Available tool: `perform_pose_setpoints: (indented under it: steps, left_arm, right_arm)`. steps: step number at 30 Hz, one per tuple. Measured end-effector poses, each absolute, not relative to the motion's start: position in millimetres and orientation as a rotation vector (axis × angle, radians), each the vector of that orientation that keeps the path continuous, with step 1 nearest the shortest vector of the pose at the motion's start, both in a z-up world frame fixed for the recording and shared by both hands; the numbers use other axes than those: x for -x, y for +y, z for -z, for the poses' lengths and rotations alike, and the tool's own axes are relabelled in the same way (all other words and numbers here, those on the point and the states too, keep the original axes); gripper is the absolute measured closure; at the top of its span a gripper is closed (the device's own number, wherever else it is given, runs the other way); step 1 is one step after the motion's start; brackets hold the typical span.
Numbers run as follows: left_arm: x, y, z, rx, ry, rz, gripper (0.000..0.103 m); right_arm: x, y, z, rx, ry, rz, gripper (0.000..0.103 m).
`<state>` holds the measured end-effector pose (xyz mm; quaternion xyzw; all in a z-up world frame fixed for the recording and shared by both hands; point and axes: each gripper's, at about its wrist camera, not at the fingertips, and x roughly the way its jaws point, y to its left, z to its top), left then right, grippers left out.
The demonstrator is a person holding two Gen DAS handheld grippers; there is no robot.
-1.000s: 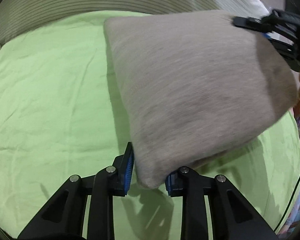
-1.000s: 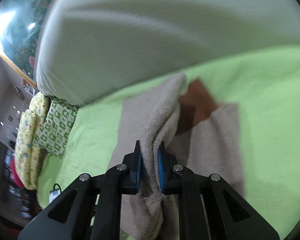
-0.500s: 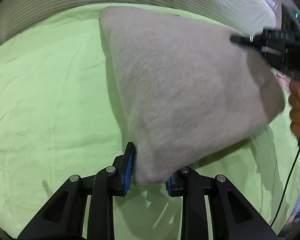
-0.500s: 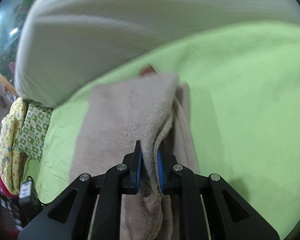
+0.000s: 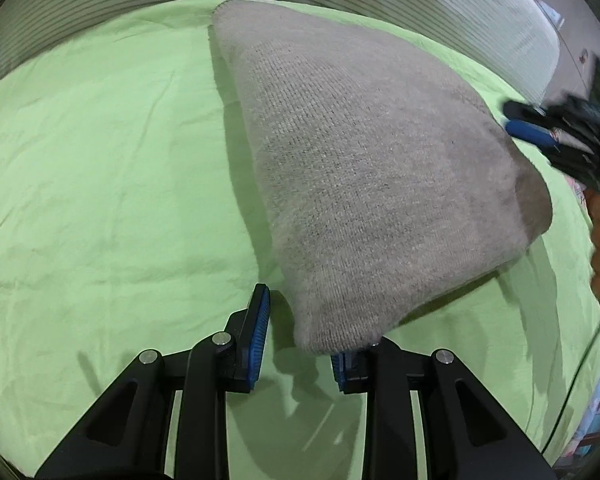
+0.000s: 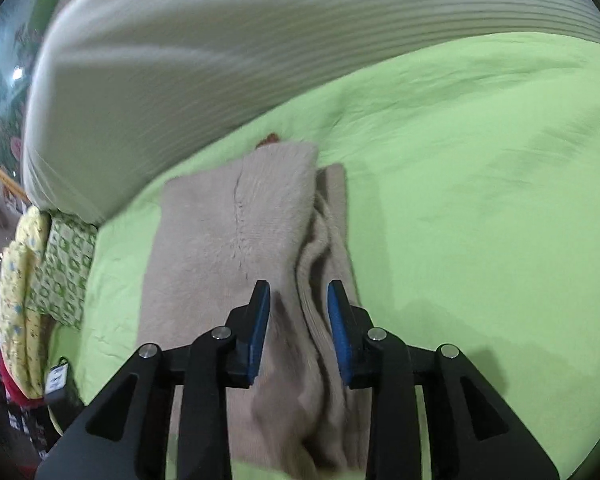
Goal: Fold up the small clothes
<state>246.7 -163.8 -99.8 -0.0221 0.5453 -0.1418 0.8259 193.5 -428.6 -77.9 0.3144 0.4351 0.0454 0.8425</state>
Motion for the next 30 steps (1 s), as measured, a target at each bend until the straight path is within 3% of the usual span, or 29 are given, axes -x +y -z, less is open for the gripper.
perform_pose_setpoints:
  steps: [11, 13, 14, 17, 23, 30]
  left_arm:
    - [-240, -162, 99, 0.078, 1.166, 0.298, 0.076]
    - [-244, -164, 101, 0.075, 1.169, 0.302, 0.08]
    - [-247, -167, 102, 0.077, 1.17, 0.31, 0.085]
    - [-247, -171, 103, 0.063, 1.172, 0.323, 0.091]
    - [-252, -167, 110, 0.11, 1.197, 0.341, 0.092]
    - [-251, -150, 101, 0.161, 1.233, 0.357, 0.082]
  right_arm:
    - [-146, -385, 96, -0.531, 1.019, -0.109, 0.072]
    - [-147, -384, 98, -0.509, 1.027, -0.096, 0.094]
    - [-148, -387, 96, -0.513, 1.024, -0.088, 0.095]
    - [-147, -393, 94, -0.485, 1.023, -0.066, 0.096]
    - [-148, -391, 114, -0.462, 1.083, -0.041, 0.096]
    - [-146, -392, 100, -0.492, 1.083, -0.079, 0.093]
